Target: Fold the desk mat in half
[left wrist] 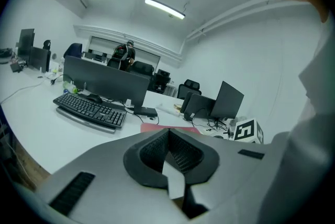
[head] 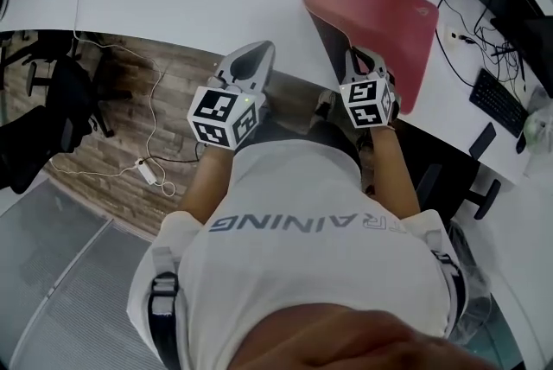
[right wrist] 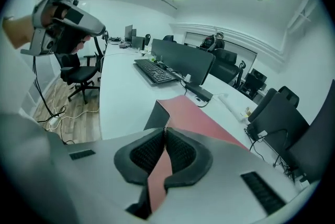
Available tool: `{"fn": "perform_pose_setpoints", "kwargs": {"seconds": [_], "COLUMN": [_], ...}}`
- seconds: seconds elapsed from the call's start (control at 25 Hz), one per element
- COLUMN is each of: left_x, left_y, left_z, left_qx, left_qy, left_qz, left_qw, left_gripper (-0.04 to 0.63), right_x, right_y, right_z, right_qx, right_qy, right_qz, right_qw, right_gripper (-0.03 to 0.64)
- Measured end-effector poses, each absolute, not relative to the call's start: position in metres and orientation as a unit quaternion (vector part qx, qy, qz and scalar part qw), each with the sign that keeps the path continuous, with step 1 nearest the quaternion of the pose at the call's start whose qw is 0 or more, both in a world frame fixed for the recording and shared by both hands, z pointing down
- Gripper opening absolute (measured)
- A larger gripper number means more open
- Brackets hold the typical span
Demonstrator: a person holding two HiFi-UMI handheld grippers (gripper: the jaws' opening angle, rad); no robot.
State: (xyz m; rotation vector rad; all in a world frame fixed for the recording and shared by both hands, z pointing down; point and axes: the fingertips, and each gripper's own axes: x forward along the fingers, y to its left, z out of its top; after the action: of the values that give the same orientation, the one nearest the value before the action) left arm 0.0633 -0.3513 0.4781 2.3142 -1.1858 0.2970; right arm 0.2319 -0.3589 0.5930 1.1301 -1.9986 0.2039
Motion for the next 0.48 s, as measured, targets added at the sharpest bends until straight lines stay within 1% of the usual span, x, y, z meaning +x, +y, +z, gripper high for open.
{"fn": "perform_pose_setpoints", "kwargs": {"seconds": [0.32, 0.48], "left_x": [0.133, 0.165], "left_y": [-0.374, -0.381], "left_z": [0.472, 0.472], "left_qx": [0.85, 0.85], "left_qy": [-0.447, -0.448], "left_qz": [0.114, 0.12], "left_qw": [0.253, 0.25], "left_gripper": [0.028, 0.028], "right_x": [0.322, 0.361], "right_y": [-0.402, -0.422], "right_z": [0.576, 0.571], "right_qx": [0.477, 0.485], "right_qy": [-0.796, -0.795], "right_qz": [0.109, 0.108], "right_qw": [0.358, 0.348], "right_gripper": [0.035, 0.035]}}
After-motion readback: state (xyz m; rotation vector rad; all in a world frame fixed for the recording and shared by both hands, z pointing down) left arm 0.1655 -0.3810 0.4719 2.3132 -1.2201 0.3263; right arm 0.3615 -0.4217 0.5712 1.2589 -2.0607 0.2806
